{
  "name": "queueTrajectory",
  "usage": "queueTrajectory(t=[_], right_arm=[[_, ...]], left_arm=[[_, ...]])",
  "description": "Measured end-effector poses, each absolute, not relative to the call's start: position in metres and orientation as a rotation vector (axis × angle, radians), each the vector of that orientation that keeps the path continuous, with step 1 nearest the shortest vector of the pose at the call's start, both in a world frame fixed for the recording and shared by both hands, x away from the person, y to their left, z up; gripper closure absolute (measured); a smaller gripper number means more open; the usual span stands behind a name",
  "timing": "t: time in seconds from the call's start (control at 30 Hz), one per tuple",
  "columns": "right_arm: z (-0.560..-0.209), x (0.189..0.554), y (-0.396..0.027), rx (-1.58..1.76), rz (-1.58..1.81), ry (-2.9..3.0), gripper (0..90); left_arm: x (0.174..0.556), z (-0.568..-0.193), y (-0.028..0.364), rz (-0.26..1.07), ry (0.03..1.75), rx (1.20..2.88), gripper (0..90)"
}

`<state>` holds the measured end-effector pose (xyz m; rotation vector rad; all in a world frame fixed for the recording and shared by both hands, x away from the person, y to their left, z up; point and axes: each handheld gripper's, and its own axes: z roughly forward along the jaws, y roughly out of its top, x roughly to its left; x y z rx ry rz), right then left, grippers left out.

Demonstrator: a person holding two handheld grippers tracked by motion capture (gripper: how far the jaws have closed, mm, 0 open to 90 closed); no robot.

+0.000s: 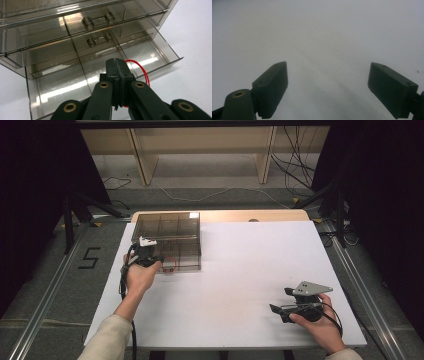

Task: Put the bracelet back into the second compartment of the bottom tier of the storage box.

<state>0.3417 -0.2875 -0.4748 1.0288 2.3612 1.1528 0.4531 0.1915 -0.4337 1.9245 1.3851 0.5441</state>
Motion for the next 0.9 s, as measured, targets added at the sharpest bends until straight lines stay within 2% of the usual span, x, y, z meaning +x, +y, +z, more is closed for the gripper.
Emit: queueTrajectory(t=[0.9], right_arm=[[-0.475, 0.342, -0.287, 1.031, 1.154, 2.359, 17.1]], left_arm=[[0.474, -0.439, 0.19, 0.584, 1.408, 1.888, 89.6]])
